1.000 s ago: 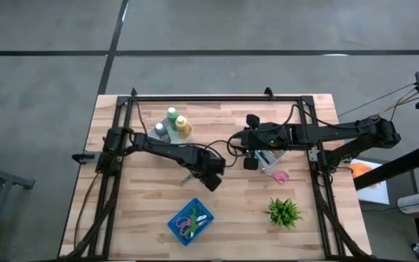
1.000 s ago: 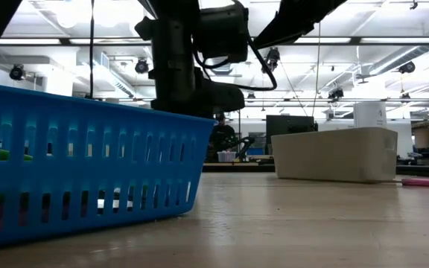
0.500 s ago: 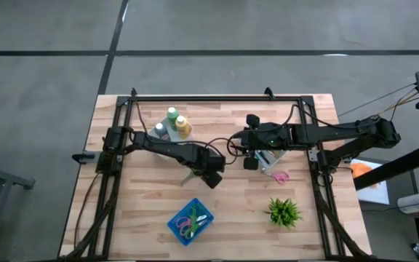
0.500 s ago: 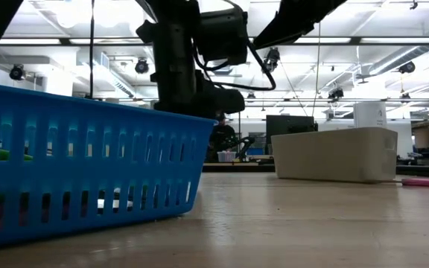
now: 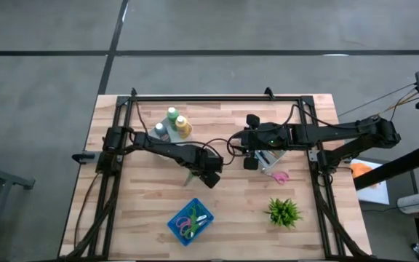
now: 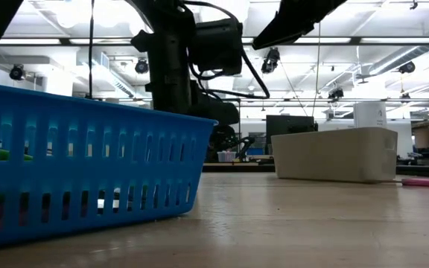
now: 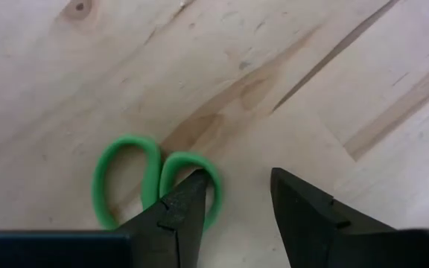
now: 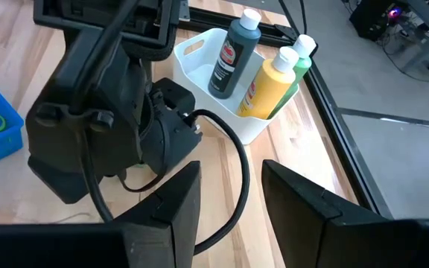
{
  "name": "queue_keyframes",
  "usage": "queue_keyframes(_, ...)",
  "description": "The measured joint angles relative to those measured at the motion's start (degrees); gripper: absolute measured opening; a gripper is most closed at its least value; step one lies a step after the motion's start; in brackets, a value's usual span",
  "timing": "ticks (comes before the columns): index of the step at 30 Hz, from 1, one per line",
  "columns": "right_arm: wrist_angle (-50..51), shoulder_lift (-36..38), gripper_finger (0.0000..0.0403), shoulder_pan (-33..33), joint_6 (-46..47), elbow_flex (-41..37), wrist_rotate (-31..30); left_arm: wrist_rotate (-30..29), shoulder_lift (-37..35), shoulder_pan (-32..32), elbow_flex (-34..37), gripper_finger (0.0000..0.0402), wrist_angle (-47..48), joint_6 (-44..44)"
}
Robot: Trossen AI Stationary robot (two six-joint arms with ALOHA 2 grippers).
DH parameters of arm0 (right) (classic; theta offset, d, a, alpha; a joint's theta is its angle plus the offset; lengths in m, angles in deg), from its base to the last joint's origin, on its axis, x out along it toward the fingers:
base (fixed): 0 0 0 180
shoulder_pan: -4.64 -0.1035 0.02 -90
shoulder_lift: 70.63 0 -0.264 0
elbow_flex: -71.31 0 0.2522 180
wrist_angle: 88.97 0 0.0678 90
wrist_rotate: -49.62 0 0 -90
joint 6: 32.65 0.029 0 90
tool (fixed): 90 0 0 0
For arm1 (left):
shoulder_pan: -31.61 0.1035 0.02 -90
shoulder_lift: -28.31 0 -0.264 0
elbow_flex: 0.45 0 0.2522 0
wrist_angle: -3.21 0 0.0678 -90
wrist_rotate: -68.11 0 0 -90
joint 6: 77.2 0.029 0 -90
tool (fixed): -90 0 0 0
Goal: Pick & Place Paint Supplies
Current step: Put the green scissors into the blue bin
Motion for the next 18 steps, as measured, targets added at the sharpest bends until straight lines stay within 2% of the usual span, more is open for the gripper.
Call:
queue_keyframes(3,-0.01,-0.01,0.0143,0.00,-0.02,-0.02,-0.02,-0.19,0.18,0.00,0.00,0.0134,0.07,0.00)
queue_keyframes(15,-0.02,-0.01,0.0143,-0.02,0.00,-0.01,0.00,-0.10,0.18,0.00,0.52,0.0011,-0.79,-0.17)
queue_keyframes(18,-0.02,-0.02,0.0143,0.00,-0.01,0.00,-0.02,0.01,0.18,0.00,0.54,0.0006,-0.74,-0.16)
